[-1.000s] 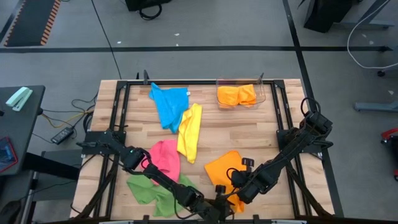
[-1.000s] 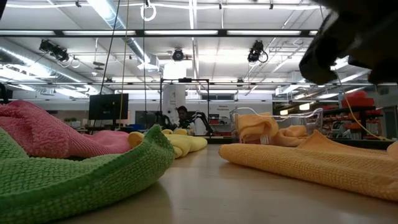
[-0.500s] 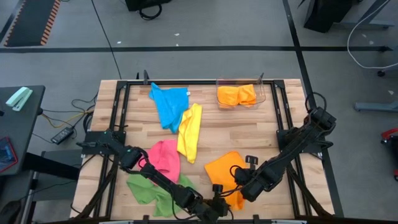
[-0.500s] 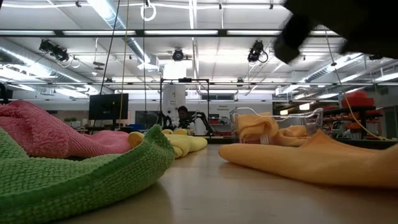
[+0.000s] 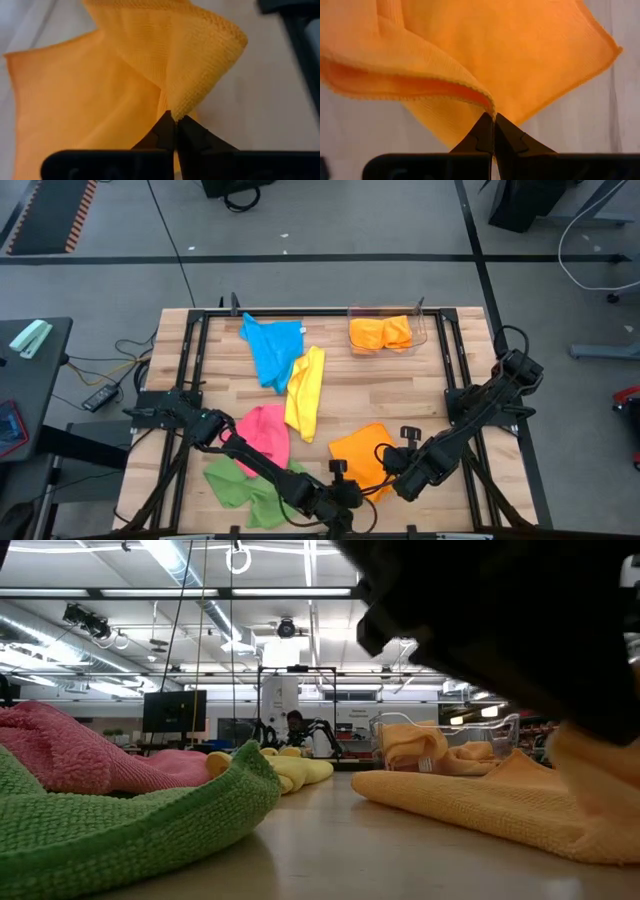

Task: Fold microfiber towels
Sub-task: Fold the orange microfiber cloth

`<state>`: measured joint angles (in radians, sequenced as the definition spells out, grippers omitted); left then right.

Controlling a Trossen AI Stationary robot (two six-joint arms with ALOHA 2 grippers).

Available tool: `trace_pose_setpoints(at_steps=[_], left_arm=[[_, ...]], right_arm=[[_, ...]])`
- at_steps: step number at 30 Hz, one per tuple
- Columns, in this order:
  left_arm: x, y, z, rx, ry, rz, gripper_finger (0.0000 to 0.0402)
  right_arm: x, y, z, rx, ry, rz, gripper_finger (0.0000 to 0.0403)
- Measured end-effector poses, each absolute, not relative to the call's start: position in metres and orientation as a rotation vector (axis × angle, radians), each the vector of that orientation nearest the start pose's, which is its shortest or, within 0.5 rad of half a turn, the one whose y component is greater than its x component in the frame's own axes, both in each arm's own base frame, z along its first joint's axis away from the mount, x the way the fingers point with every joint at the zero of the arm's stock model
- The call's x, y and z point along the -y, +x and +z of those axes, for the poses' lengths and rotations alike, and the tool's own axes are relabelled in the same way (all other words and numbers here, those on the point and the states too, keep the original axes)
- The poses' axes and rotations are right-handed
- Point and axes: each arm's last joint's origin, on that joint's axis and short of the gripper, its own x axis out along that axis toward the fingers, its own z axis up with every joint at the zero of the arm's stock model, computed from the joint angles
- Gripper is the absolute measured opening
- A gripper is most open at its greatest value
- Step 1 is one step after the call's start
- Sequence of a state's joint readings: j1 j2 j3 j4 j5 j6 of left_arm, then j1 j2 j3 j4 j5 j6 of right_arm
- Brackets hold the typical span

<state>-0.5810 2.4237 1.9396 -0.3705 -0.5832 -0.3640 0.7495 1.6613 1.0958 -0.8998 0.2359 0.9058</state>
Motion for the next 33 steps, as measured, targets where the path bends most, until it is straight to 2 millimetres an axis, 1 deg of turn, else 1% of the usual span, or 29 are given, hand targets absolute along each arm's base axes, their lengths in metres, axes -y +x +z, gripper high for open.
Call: trace_pose_setpoints(at_steps=[4,7,11,14,18,21,23,26,30,33], left_arm=[[0.272,0.446,0.146,-0.709,0.120,0.144,0.0010],[0.269,0.444,0.143,-0.737,0.116,0.169,0.0026],[0.265,0.440,0.139,-0.787,0.110,0.210,0.0033],[0.264,0.438,0.137,-0.813,0.106,0.228,0.0023],[0.263,0.437,0.136,-0.823,0.101,0.237,0.0011],[0.264,0.437,0.136,-0.824,0.093,0.241,0.0016],[0.263,0.435,0.135,-0.836,0.087,0.252,0.0037],[0.263,0.433,0.134,-0.855,0.102,0.256,0.0081],[0.264,0.432,0.136,-0.857,0.106,0.253,0.0144],[0.265,0.428,0.144,-0.862,0.100,0.251,0.0182]], right_arm=[[-0.185,0.221,0.181,-1.329,0.054,-0.219,0.0010],[-0.181,0.223,0.176,-1.325,0.048,-0.210,0.0010],[-0.180,0.224,0.173,-1.314,0.016,-0.167,0.0010],[-0.181,0.226,0.173,-1.292,-0.020,-0.131,0.0012],[-0.180,0.229,0.174,-1.268,-0.052,-0.121,0.0033],[-0.176,0.232,0.173,-1.272,-0.056,-0.128,0.0057],[-0.173,0.233,0.173,-1.275,-0.063,-0.127,0.0074],[-0.168,0.233,0.174,-1.311,-0.073,-0.124,0.0099],[-0.164,0.231,0.189,-1.335,-0.068,-0.138,0.0125],[-0.166,0.227,0.203,-1.306,-0.053,-0.110,0.0137]])
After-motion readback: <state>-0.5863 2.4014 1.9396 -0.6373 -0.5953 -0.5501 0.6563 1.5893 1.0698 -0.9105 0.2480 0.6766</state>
